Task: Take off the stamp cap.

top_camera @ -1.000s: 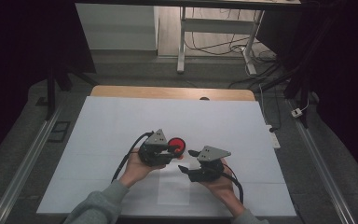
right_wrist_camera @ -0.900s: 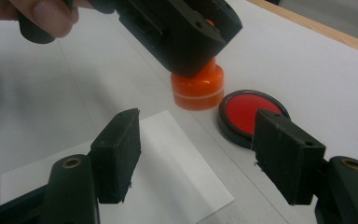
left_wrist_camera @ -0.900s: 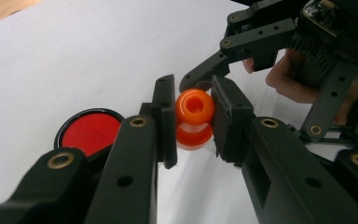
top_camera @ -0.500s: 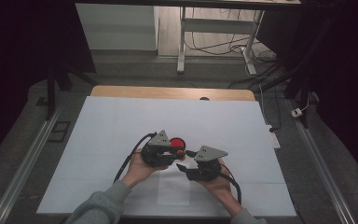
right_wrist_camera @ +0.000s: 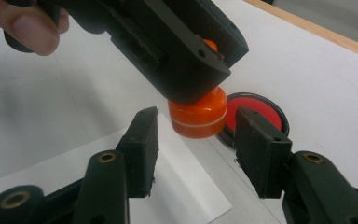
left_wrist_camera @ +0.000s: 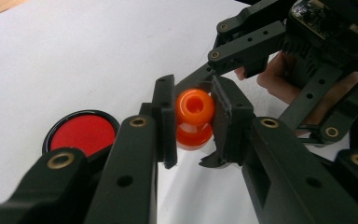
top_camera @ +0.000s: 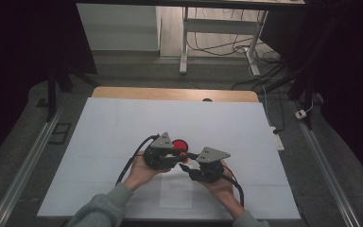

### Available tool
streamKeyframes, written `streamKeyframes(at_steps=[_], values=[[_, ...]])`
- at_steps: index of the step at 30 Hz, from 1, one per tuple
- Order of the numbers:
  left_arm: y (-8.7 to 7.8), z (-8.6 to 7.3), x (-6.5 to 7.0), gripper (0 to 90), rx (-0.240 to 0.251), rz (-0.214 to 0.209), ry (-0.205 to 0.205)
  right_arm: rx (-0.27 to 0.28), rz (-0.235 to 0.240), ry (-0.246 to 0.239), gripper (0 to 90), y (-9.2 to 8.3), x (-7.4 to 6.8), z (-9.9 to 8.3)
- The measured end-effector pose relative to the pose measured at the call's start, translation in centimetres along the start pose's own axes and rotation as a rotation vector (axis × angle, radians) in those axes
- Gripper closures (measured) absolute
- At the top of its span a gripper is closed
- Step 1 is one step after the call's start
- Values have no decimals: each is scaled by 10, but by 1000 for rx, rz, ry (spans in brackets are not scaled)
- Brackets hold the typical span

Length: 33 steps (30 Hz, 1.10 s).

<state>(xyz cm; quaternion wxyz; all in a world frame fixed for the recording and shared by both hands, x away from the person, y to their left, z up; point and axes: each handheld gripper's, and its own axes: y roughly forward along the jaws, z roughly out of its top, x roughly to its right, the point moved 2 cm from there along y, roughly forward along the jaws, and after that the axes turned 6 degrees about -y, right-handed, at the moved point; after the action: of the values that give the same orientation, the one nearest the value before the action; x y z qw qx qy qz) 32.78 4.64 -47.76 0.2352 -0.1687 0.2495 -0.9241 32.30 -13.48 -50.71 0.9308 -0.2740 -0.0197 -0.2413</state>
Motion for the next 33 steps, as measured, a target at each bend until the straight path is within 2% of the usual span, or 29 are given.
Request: streamKeyframes(at_steps=[11,19,29,33], values=[[1,0,1,722,-3,-3,2,-10,-8,9,569,1,1,-1],[1,0,1,722,-2,-1,5,-12,6,7,635,2,0,-1],[3,-1,1,723,-14,-6,7,-23,9,3,612,2,0,-2],[2,-1,1,723,-9,-5,4,-23,9,-2,635,2,0,-1]])
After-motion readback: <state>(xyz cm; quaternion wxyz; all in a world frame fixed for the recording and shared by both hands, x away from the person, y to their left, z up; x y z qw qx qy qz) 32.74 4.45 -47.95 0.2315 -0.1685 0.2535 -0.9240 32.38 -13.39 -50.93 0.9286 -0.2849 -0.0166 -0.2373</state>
